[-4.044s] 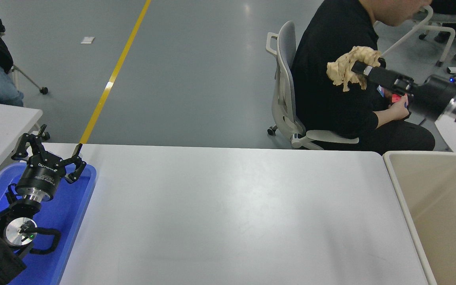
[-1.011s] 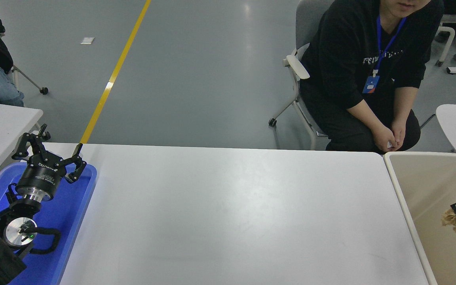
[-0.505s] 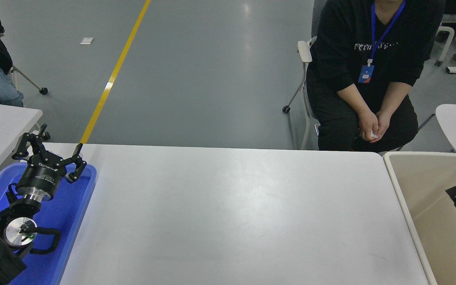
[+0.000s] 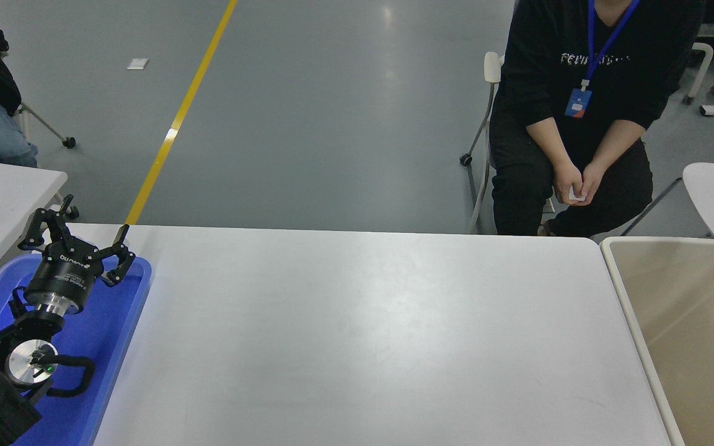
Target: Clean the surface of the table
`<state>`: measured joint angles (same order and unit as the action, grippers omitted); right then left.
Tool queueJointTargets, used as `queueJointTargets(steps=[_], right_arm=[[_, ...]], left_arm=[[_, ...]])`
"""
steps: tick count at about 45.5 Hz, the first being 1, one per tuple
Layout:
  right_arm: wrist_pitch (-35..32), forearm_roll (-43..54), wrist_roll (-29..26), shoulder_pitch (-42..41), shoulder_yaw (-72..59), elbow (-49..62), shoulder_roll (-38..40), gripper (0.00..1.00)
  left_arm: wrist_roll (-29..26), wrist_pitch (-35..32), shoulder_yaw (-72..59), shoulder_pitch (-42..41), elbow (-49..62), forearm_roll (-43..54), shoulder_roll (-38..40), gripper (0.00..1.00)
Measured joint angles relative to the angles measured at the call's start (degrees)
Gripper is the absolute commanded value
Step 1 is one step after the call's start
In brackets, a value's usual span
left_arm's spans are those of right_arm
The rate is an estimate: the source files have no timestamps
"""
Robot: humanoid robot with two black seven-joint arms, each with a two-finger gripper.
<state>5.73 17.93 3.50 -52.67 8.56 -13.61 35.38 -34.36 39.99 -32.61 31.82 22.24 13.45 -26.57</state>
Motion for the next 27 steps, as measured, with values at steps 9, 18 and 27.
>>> queueJointTargets(steps=[9,18,27], right_arm=[[-0.01,0.02,0.14,-1.44,11.47,-3.46,2.48,0.98],[-0.09,0.01,0.16,-1.92,21.12,-9.37,5.46,0.99],[-1.62,0.00,0.25,-1.61,29.91,-16.53,7.59,0.99]], left_arm=[[0.00,0.00,0.00,0.00,0.00,0.00,0.00,1.00],[0.00,0.00,0.00,0.00,0.00,0.00,0.00,1.00],[0.00,0.00,0.00,0.00,0.00,0.00,0.00,1.00]])
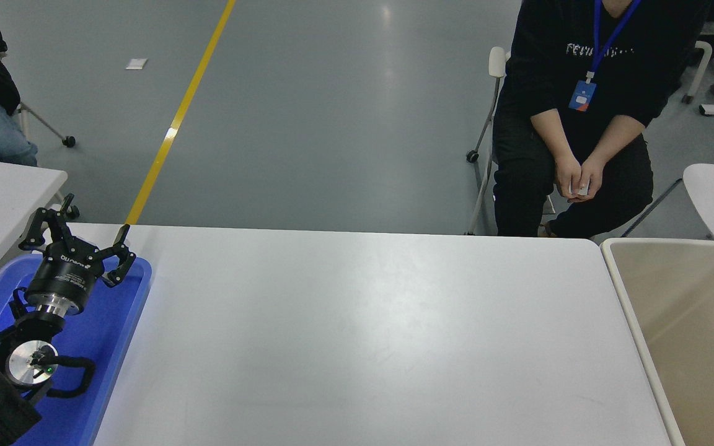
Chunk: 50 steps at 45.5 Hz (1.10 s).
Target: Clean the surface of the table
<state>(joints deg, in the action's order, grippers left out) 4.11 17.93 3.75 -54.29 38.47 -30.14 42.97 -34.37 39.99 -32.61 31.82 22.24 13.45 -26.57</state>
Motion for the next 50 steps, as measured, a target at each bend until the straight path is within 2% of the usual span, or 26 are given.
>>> queueJointTargets(steps=[12,24,38,50], right_arm=[[-4.09,0.00,3.80,2.83,8.76,-6.53,-0.08,0.99],[-5.41,0.02,9.90,9.02,14.89,-9.97,-4.75,0.99],[-5.82,0.44,16.28,15.87,18.00,-12.73,-9.95,0.99],[-6.82,0.89,19.36,20.38,18.60,-13.56,-13.21,0.99]], left_arm=[[0.00,0.00,0.00,0.00,0.00,0.00,0.00,1.00],[0.00,0.00,0.00,0.00,-0.01,0.00,0.02,1.00],[0.00,0.00,0.00,0.00,0.00,0.00,0.02,1.00],[0.00,0.00,0.00,0.00,0.00,0.00,0.02,1.00]])
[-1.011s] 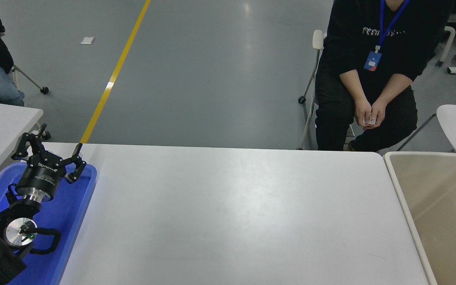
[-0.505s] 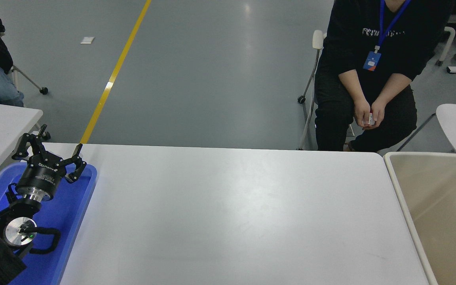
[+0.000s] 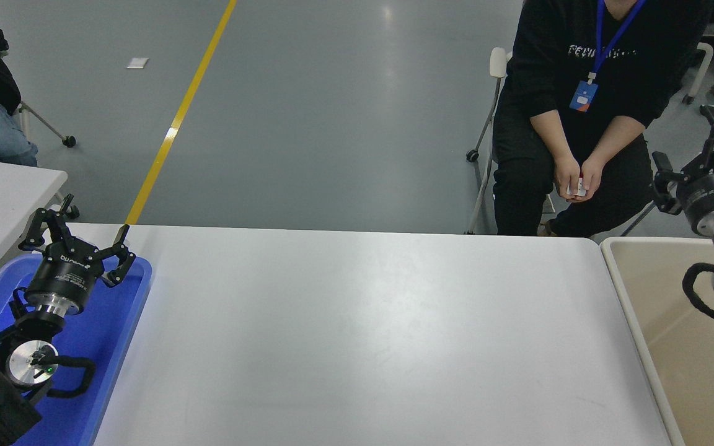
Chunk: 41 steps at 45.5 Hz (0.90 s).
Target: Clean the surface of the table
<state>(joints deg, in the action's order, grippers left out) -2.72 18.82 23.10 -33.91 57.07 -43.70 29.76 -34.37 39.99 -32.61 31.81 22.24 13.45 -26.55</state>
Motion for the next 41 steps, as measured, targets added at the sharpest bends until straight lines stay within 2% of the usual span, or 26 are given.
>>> queueJointTargets(steps=[17,41], right_arm=[[-0.62,0.22,1.10,4.88,-0.28,-0.21,-3.85,0.99],[-0.50,0.22,3.62,6.31,-0.13,0.28,-6.53,0.99]], left_arm=[[0.00,0.00,0.00,0.00,0.00,0.00,-0.01,1.00],[0.00,0.00,0.00,0.00,0.00,0.00,-0.02,1.00]])
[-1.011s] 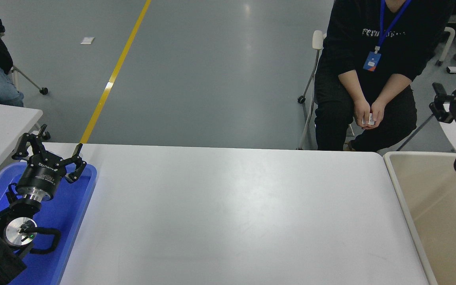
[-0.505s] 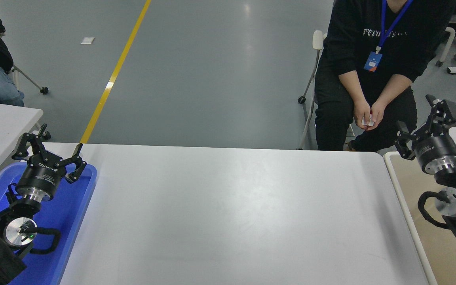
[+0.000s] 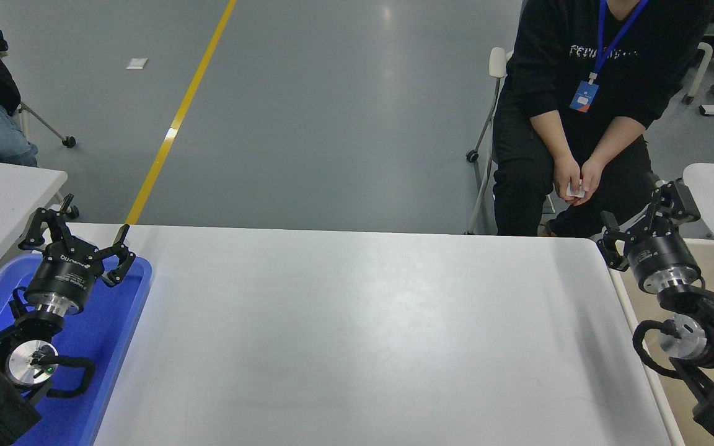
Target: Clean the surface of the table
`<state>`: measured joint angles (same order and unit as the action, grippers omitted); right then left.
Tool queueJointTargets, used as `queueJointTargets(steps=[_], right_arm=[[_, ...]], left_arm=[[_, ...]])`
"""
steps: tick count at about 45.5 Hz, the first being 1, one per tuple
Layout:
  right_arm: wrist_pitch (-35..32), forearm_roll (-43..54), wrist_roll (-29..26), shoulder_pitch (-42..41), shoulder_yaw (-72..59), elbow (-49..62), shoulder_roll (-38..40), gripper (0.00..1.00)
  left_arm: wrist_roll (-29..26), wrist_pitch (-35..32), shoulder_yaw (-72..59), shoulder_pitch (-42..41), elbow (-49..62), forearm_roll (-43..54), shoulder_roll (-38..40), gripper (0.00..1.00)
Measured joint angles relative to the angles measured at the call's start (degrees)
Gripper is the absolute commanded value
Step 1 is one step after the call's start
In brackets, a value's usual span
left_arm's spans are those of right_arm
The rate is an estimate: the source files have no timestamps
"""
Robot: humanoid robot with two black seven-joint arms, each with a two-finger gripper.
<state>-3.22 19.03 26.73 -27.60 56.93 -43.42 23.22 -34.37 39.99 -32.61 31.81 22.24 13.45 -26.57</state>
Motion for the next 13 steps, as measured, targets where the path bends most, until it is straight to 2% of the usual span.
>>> queueJointTargets(steps=[13], right_arm=[[-0.03,-0.04,0.40,-0.11,0.08,0.09,0.04,0.99]], left_arm=[[0.00,0.00,0.00,0.00,0.00,0.00,0.00,1.00]])
